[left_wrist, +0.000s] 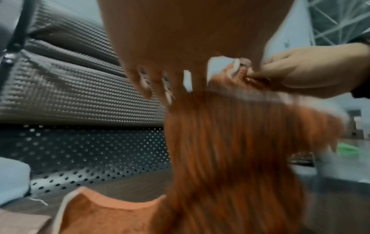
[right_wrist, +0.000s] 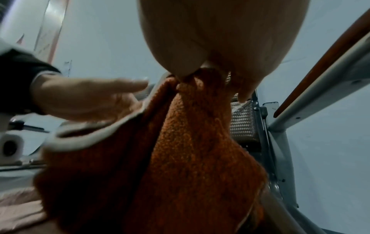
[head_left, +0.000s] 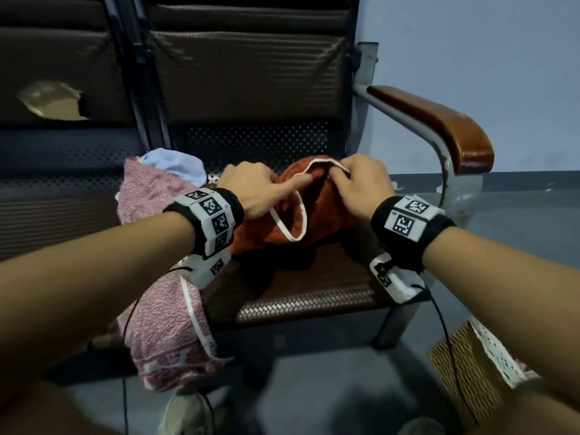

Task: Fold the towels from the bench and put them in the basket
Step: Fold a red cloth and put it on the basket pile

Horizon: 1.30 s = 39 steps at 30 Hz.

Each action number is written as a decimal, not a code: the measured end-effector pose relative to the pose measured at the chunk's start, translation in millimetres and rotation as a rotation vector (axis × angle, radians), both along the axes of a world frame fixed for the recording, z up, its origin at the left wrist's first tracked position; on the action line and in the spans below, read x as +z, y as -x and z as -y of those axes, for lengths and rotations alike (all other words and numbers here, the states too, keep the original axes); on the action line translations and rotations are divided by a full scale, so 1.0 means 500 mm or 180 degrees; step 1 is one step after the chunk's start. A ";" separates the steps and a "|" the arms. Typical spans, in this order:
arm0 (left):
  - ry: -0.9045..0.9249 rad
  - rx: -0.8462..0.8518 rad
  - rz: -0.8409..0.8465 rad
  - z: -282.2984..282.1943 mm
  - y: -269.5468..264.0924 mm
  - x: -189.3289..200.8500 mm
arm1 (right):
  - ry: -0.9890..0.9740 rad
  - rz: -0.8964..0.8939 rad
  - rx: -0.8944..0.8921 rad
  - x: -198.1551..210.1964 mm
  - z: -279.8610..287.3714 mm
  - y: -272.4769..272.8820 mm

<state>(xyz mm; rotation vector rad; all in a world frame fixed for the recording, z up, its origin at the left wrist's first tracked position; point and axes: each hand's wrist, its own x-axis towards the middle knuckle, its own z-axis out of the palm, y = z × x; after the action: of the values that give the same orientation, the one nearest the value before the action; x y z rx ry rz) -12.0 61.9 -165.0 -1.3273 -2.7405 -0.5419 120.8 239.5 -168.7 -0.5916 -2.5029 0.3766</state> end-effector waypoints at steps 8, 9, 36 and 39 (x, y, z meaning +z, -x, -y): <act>-0.0911 -0.0273 0.0427 -0.034 -0.032 0.014 | -0.0120 -0.0238 0.0240 0.056 0.017 -0.003; -0.1014 -0.0075 0.0461 -0.036 -0.025 0.023 | -0.0185 -0.0240 0.0142 0.060 0.014 -0.006; -0.2038 0.0996 0.1020 -0.065 0.028 0.146 | -0.0079 0.0611 0.0488 0.059 0.005 -0.054; -0.2420 0.1212 0.1957 -0.055 0.042 0.144 | -0.0323 0.0241 0.0076 0.068 0.003 -0.049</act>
<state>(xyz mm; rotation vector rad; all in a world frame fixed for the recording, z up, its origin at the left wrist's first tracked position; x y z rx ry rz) -33.1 89.7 -92.9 -0.4877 -2.5604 -1.9315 145.4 238.2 -134.5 -0.5456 -2.5858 0.2383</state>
